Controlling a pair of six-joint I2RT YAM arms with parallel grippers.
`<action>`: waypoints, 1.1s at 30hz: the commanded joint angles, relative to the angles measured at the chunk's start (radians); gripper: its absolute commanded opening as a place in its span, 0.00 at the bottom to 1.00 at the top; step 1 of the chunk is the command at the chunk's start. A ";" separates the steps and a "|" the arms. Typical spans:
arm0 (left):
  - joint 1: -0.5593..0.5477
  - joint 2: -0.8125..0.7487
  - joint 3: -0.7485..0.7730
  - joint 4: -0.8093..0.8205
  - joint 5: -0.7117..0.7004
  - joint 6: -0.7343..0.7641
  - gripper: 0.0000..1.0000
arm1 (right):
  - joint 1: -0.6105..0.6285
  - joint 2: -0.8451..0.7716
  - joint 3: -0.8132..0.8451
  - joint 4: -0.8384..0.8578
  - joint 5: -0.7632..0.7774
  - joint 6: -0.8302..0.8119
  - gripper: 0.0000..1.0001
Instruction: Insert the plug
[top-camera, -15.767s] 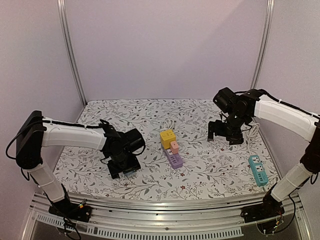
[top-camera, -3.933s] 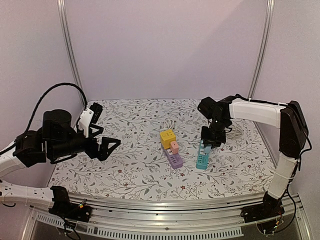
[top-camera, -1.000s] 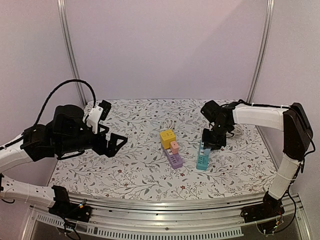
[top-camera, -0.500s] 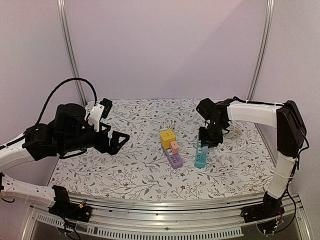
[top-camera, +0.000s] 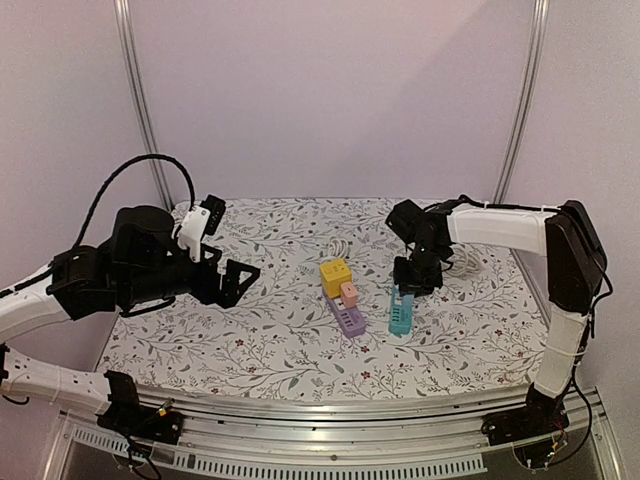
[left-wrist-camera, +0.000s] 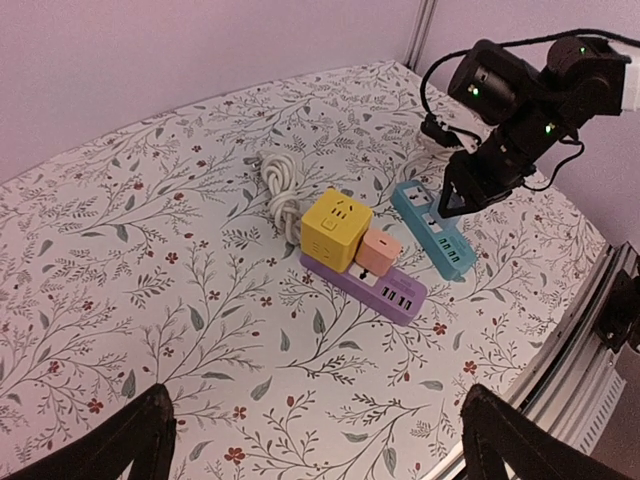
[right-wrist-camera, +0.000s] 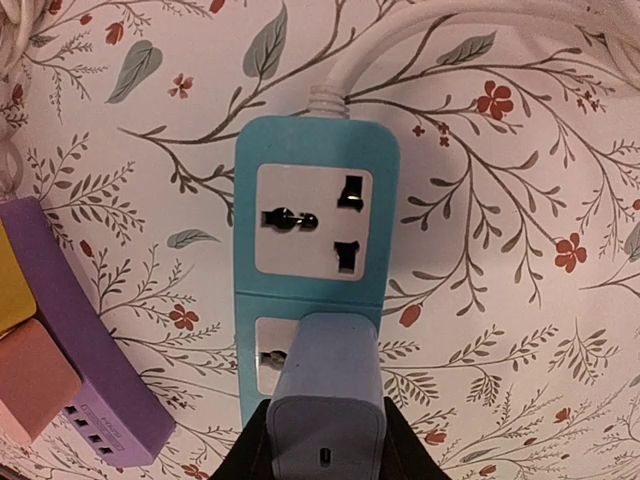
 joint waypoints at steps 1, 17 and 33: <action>-0.004 0.000 0.014 0.017 -0.020 -0.013 0.99 | 0.007 0.279 -0.241 0.068 -0.134 -0.014 0.00; -0.004 0.023 0.037 0.023 -0.025 0.018 0.99 | -0.025 0.173 -0.154 0.004 -0.099 -0.007 0.02; -0.004 -0.010 0.020 0.017 -0.023 0.026 0.99 | -0.033 0.071 0.069 -0.168 0.011 0.011 0.60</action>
